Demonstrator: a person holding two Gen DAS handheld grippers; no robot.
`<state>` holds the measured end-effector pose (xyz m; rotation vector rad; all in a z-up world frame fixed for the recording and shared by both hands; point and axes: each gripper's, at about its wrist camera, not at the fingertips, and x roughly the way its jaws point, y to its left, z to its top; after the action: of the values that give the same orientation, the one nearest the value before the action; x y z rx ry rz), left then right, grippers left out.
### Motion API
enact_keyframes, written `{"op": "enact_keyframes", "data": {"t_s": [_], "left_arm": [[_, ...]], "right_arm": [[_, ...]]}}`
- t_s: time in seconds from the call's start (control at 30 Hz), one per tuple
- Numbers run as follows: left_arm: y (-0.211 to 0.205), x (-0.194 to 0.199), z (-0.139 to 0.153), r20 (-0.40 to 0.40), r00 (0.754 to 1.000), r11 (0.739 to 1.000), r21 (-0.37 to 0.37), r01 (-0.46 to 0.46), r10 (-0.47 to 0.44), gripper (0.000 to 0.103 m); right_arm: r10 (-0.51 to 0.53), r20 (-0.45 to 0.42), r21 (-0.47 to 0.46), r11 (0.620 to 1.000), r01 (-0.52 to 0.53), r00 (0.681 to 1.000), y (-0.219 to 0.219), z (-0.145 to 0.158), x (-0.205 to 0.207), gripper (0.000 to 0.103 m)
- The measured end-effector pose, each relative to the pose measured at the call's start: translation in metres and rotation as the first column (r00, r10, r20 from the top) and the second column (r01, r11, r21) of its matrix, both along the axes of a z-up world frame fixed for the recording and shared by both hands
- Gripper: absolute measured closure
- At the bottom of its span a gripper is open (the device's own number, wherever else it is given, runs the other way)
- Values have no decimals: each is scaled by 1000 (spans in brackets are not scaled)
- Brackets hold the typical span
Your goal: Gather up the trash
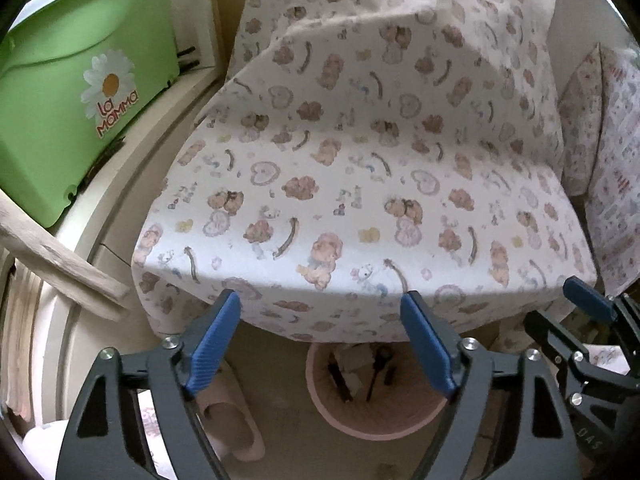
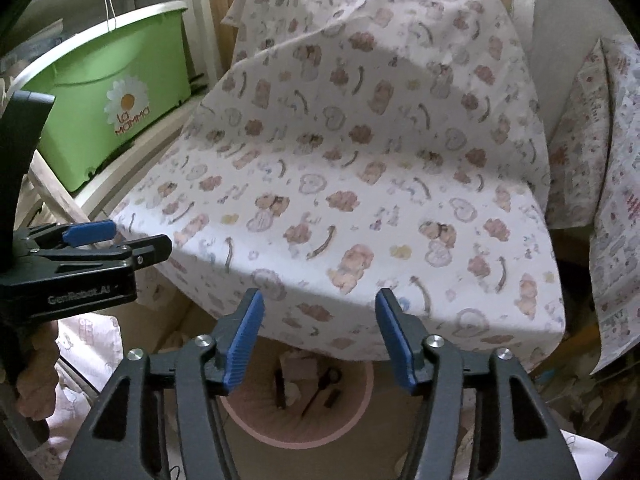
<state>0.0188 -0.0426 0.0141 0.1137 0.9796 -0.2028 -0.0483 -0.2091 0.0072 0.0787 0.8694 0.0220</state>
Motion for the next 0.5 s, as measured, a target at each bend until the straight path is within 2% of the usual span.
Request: {"op": "enact_keyframes", "data": {"t_s": [0.07, 0.13, 0.2, 0.4, 0.5], "left_arm": [[0, -2, 3, 25, 1000, 1000, -7, 0, 1, 16], [1, -4, 8, 60, 998, 1000, -3, 0, 1, 10], [0, -7, 12, 97, 995, 1000, 8, 0, -1, 2], [-1, -9, 17, 129, 991, 1000, -6, 18, -17, 1], [-3, -11, 16, 148, 989, 1000, 12, 12, -13, 1]], "right_arm": [[-7, 9, 6, 1000, 7, 1000, -3, 2, -1, 34], [-20, 15, 9, 1000, 20, 1000, -5, 3, -3, 23], [-46, 28, 13, 999, 46, 999, -10, 4, -3, 18], [-135, 55, 19, 991, 134, 989, -23, 8, -2, 14], [-163, 70, 33, 986, 161, 984, -29, 10, -3, 14]]}}
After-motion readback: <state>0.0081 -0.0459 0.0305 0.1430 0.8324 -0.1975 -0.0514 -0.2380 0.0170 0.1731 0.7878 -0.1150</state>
